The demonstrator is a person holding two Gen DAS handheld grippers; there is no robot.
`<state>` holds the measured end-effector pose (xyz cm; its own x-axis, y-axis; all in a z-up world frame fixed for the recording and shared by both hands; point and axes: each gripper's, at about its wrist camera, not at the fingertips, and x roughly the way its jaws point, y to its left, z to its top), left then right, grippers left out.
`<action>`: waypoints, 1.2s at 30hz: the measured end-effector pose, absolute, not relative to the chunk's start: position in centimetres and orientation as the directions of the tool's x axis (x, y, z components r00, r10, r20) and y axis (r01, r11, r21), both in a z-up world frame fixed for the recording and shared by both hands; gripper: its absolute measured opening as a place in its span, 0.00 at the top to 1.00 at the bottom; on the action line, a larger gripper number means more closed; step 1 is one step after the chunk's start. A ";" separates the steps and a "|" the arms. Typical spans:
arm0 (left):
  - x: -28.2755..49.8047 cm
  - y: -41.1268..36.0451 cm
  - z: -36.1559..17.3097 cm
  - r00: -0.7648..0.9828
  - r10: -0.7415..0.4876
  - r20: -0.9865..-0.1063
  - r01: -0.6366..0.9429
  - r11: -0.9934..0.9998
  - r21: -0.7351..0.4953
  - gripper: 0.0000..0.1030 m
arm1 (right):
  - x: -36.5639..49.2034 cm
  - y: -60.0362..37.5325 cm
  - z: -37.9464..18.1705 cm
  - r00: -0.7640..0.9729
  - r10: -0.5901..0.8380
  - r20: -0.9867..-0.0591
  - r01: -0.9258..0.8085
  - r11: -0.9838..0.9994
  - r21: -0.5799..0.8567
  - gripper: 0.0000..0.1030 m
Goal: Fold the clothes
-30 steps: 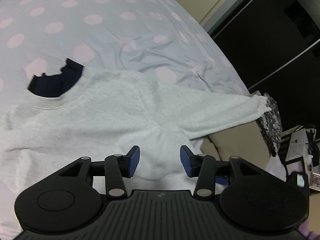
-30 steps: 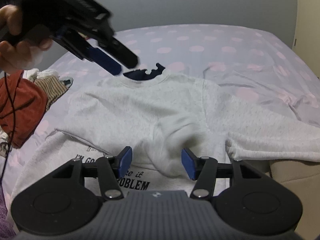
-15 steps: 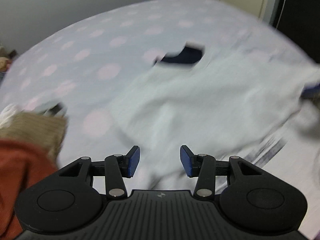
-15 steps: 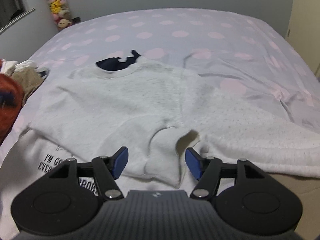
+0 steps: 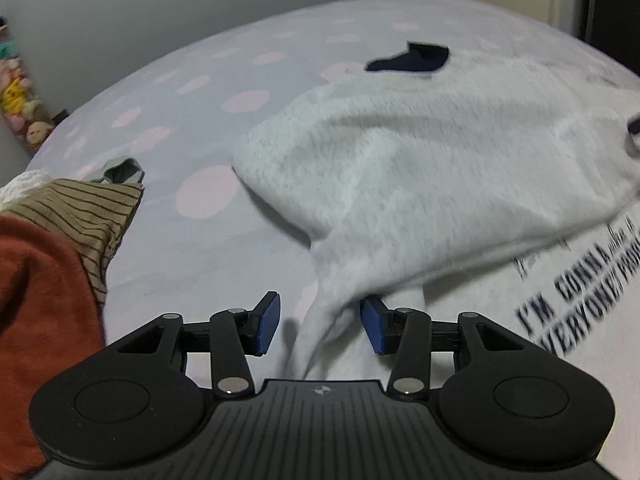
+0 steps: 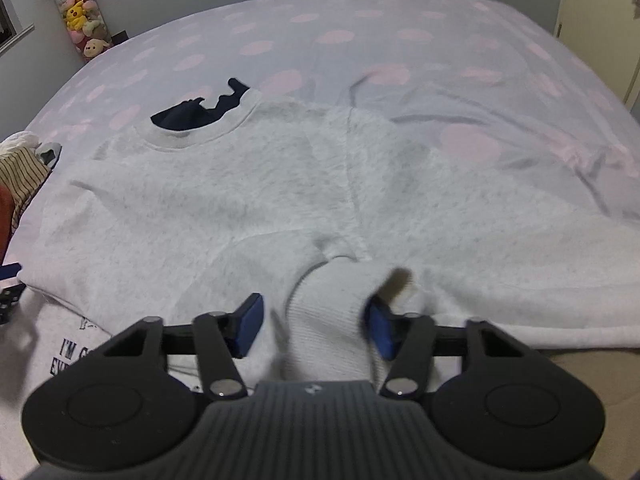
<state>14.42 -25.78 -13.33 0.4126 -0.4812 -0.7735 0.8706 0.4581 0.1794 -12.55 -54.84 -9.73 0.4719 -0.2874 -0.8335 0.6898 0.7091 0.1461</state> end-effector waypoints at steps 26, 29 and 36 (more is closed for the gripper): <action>17.1 -21.9 -14.9 0.479 -0.474 -0.738 0.564 0.811 -0.155 0.89 | -10.2 -53.5 -10.4 0.376 -0.394 -0.838 0.729 0.684 0.006 0.97; 17.4 -21.4 -14.6 0.443 -0.480 -0.757 0.585 0.795 -0.161 0.83 | -10.4 -53.8 -11.7 0.371 -0.379 -0.848 0.729 0.685 0.012 0.97; 17.9 -18.2 -12.0 0.364 -0.518 -0.774 0.637 0.745 -0.199 0.66 | -11.8 -54.2 -10.3 0.404 -0.345 -0.847 0.731 0.678 0.073 0.72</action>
<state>17.87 -18.20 -12.04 0.3640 -0.5183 -0.7738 0.6370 0.7447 -0.1991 -11.81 -54.15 -10.35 0.4045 -0.3452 -0.8469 0.7314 0.6780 0.0730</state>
